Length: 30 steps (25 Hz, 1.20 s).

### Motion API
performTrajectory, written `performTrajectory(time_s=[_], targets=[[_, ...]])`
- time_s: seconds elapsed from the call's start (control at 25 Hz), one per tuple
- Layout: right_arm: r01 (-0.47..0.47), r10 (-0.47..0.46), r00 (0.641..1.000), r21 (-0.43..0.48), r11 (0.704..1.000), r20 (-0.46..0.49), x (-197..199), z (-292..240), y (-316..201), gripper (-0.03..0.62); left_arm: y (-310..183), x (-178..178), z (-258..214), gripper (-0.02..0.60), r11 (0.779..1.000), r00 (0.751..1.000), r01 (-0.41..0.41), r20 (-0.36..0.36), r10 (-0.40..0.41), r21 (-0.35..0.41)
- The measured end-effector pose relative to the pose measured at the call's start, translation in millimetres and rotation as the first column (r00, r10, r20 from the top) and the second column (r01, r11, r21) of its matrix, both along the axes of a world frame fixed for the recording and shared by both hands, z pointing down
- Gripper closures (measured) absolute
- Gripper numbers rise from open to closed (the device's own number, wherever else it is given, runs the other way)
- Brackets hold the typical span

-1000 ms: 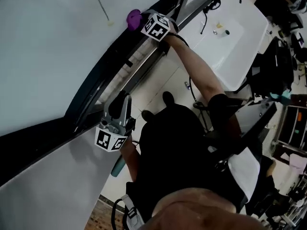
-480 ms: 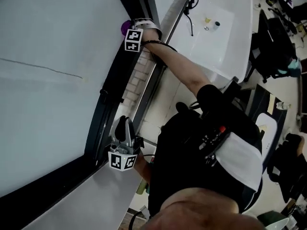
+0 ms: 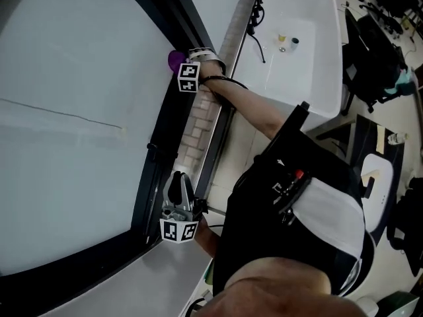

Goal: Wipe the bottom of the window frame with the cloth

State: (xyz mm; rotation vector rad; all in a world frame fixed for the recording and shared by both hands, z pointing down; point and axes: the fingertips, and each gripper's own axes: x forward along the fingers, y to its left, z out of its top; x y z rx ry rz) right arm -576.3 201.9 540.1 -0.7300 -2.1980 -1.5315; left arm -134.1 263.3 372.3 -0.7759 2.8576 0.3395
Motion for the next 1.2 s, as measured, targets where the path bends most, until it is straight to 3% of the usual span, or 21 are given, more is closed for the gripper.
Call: performTrajectory(time_s=[0.12, 0.2, 0.28, 0.36, 0.52, 0.64, 0.84, 0.92, 1.0, 1.2], targets=[[-0.046, 0.043, 0.997, -0.059, 0.997, -0.061, 28, 5, -37, 0.531, 3, 4, 2, 0.54, 1.0, 1.0, 0.001, -0.004, -0.001, 0.011], [-0.058, 0.036, 0.99, -0.161, 0.985, -0.134, 57, 7, -54, 0.53, 4, 4, 3, 0.54, 1.0, 1.0, -0.005, -0.007, 0.005, 0.021], [-0.066, -0.007, 0.972, -0.299, 0.952, -0.236, 93, 10, -63, 0.53, 4, 2, 5, 0.54, 0.999, 1.0, -0.019, -0.01, 0.02, 0.029], [-0.088, -0.094, 0.929, -0.459, 0.884, -0.358, 132, 16, -63, 0.53, 1, -1, 5, 0.54, 0.999, 0.999, -0.039, -0.009, 0.04, 0.034], [-0.211, -0.347, 0.773, -0.73, 0.65, -0.532, 206, 27, -52, 0.53, -10, -6, 9, 0.54, 0.995, 0.996, -0.083, -0.012, 0.084, 0.049], [-0.275, -0.501, 0.688, -0.828, 0.489, -0.525, 253, 15, -43, 0.53, -16, -5, 15, 0.54, 0.992, 0.993, -0.113, -0.025, 0.115, 0.059], [-0.335, -0.667, 0.612, -0.904, 0.267, -0.424, 313, -20, -29, 0.53, -18, -2, 23, 0.541, 0.986, 0.989, -0.138, -0.03, 0.142, 0.093], [-0.345, -0.701, 0.599, -0.915, 0.21, -0.387, 332, -32, -26, 0.53, -17, -1, 25, 0.541, 0.984, 0.988, -0.147, -0.03, 0.151, 0.105], [-0.34, -0.72, 0.595, -0.923, 0.178, -0.358, 351, -40, -23, 0.53, -16, 3, 26, 0.541, 0.981, 0.987, -0.155, -0.025, 0.159, 0.116], [-0.334, -0.711, 0.62, -0.931, 0.146, -0.333, 393, -54, -27, 0.53, -28, 11, 24, 0.541, 0.956, 0.967, -0.25, -0.012, 0.255, 0.154]])
